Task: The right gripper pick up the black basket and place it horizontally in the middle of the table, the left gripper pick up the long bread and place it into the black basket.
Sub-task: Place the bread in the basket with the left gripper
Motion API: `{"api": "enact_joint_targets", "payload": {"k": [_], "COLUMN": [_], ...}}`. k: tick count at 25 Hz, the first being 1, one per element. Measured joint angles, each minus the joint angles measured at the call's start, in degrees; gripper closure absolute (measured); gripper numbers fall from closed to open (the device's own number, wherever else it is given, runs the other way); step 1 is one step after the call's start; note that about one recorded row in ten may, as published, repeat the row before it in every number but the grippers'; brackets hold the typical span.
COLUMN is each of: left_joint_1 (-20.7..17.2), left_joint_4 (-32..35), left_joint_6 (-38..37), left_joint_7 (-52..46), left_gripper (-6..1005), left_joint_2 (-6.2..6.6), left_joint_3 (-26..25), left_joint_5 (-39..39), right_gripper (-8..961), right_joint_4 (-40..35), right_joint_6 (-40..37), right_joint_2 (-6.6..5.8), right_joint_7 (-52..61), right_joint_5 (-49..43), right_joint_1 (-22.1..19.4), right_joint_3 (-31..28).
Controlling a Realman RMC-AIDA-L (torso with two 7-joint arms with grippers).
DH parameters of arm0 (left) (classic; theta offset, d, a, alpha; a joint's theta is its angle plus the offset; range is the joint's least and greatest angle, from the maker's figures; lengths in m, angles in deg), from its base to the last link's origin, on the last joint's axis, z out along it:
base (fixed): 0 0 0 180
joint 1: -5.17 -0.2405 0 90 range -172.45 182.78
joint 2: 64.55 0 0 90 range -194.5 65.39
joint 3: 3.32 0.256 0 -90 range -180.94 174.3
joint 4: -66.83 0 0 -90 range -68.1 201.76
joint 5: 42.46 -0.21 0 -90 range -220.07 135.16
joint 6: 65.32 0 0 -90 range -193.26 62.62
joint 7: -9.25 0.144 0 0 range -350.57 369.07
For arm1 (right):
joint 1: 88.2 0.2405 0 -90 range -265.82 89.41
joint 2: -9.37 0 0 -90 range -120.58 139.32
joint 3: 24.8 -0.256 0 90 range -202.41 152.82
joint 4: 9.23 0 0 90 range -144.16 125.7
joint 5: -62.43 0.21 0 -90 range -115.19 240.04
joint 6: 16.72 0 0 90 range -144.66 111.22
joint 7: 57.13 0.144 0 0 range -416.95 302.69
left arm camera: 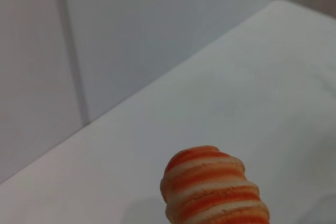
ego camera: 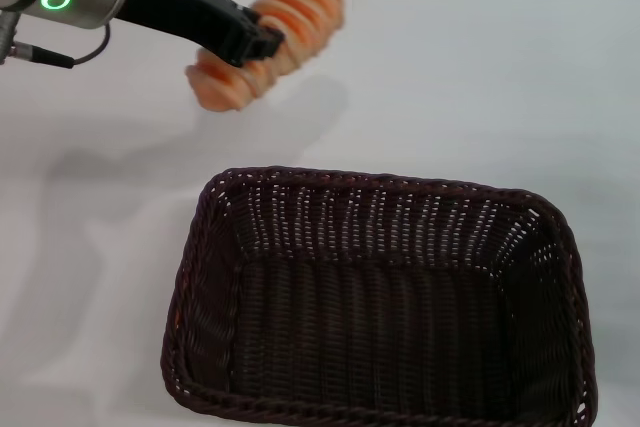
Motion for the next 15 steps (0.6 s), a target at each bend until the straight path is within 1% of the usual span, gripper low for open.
{"api": "enact_joint_targets", "payload": {"k": [1, 3, 6, 8, 11, 13, 15], "left_joint_1": [0.0, 0.2, 0.1, 0.0, 0.0, 0.0, 0.1], "left_joint_4": [0.0, 0.0, 0.0, 0.2, 0.2, 0.4, 0.6], "left_joint_6": [0.0, 2.8, 3.7, 6.9, 7.8, 10.8, 12.1], "left_joint_7": [0.0, 4.9, 6.4, 10.8, 12.0, 14.0, 14.9], "left_gripper": [741, 749, 761, 769, 779, 784, 778], "left_joint_2": [0.00, 0.00, 0.00, 0.01, 0.00, 0.04, 0.05], "left_joint_3": [0.0, -2.5, -3.3, -4.9, -5.2, -5.7, -5.8], "left_joint_5": [0.0, 5.7, 7.4, 13.3, 15.1, 18.4, 19.8], "right_gripper": [452, 452, 452, 452, 452, 452, 452], "right_joint_4": [0.0, 0.2, 0.5, 0.5, 0.5, 0.5, 0.5], "right_joint_6": [0.0, 0.0, 0.1, 0.3, 0.6, 0.6, 0.6], "right_joint_2": [0.02, 0.06, 0.08, 0.12, 0.13, 0.09, 0.07], "right_joint_7": [0.0, 0.0, 0.0, 0.0, -0.1, -0.1, -0.1], "right_joint_5": [0.0, 0.0, 0.0, 0.0, 0.0, 0.0, 0.0], "right_joint_1": [0.0, 0.1, 0.2, 0.2, 0.3, 0.3, 0.4], "right_joint_3": [0.0, 0.0, 0.0, 0.0, 0.0, 0.0, 0.0]}}
